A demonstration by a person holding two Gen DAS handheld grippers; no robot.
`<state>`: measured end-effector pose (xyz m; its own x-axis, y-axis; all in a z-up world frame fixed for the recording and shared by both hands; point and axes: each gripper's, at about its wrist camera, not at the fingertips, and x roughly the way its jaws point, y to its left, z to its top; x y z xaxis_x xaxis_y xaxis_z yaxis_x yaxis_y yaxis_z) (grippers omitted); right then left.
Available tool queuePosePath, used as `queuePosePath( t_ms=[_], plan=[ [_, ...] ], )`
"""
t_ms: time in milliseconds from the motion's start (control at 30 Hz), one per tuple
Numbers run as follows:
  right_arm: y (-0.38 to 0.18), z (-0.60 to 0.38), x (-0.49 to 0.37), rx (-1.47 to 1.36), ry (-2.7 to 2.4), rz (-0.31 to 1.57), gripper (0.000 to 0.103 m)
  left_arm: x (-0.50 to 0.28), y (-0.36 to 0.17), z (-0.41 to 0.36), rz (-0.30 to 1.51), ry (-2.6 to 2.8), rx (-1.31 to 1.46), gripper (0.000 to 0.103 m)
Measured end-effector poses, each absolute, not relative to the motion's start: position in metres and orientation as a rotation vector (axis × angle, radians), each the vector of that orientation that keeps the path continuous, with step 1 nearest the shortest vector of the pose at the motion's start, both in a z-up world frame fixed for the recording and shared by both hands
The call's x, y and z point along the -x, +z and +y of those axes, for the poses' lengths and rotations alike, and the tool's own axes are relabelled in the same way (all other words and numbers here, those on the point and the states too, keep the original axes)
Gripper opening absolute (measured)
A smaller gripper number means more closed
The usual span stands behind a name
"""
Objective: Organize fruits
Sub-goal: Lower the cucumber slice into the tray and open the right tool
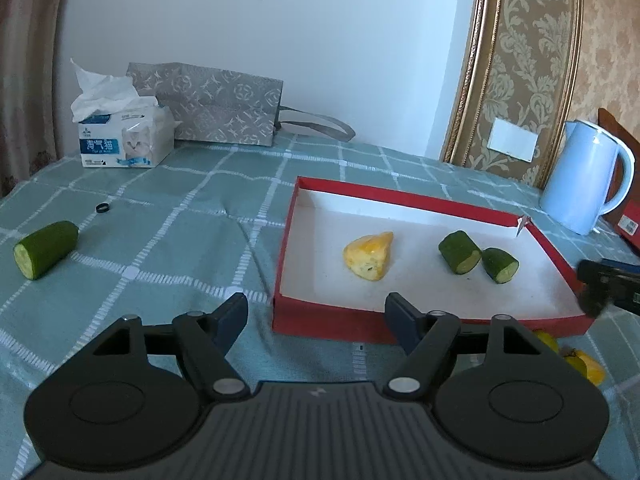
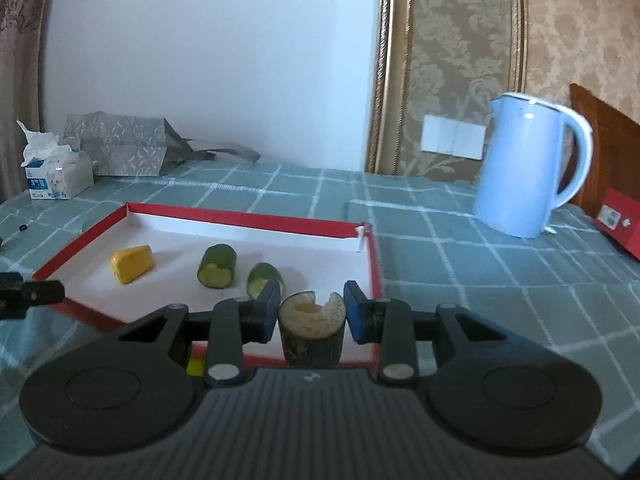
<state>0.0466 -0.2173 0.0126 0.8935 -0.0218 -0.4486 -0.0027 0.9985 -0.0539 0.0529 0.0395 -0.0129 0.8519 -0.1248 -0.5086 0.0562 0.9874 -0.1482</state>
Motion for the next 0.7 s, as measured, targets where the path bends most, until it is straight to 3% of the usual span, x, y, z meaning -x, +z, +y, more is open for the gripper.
queuePosePath(
  t_ms=[600,667,700],
  plan=[
    [-0.019,-0.197,-0.097,0.119,-0.035,0.573,0.033,-0.051,-0.013,0.036,0.525,-0.103,0.098,0.076],
    [-0.014,-0.202,-0.090,0.106,-0.048,0.553,0.059,-0.051,-0.013,0.036,0.527,-0.105,0.097,0.077],
    [-0.010,-0.204,-0.083,0.099,-0.053,0.526,0.065,-0.050,-0.013,0.036,0.528,-0.108,0.096,0.077]
  ],
)
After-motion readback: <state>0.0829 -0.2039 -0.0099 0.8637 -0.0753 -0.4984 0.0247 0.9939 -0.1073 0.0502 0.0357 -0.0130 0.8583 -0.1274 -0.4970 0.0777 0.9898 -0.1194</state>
